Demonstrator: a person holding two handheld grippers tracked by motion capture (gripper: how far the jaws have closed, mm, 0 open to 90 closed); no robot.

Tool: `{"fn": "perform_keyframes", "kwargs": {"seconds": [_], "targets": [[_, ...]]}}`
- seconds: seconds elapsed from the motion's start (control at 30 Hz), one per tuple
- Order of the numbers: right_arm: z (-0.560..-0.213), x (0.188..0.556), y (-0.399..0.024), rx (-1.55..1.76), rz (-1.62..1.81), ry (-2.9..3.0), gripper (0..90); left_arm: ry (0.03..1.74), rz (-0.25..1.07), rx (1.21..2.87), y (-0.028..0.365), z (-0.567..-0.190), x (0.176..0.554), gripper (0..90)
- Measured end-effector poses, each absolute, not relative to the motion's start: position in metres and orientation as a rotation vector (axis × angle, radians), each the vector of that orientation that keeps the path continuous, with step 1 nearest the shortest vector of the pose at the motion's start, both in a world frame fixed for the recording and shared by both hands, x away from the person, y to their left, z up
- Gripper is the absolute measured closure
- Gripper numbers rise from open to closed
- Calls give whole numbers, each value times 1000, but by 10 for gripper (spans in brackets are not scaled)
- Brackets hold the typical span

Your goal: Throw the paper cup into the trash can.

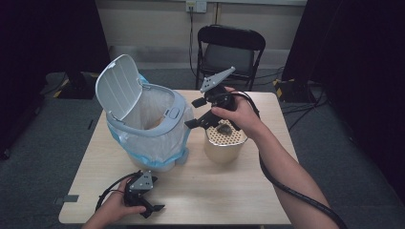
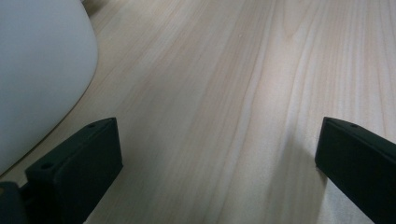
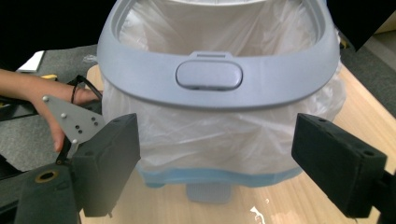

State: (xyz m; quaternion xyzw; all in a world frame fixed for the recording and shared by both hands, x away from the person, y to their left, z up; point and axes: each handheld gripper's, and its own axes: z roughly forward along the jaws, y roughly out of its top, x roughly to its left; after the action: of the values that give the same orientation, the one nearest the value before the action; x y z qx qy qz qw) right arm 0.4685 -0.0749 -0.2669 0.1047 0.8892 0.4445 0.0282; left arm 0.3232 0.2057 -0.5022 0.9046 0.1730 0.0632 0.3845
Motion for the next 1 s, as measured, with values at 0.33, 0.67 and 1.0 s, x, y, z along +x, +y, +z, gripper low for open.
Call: {"fn": "perform_keyframes", "kwargs": {"seconds": [0.33,0.67,1.0], "targets": [[-274,459,-86,310,1343,2740,147,441,162,2306,206,-502,323,0],[-288,452,-98,316,1286,2759,147,441,162,2305,206,-502,323,0],[-315,436,-111,319,1274,2764,147,445,174,2308,205,-502,323,0]]}}
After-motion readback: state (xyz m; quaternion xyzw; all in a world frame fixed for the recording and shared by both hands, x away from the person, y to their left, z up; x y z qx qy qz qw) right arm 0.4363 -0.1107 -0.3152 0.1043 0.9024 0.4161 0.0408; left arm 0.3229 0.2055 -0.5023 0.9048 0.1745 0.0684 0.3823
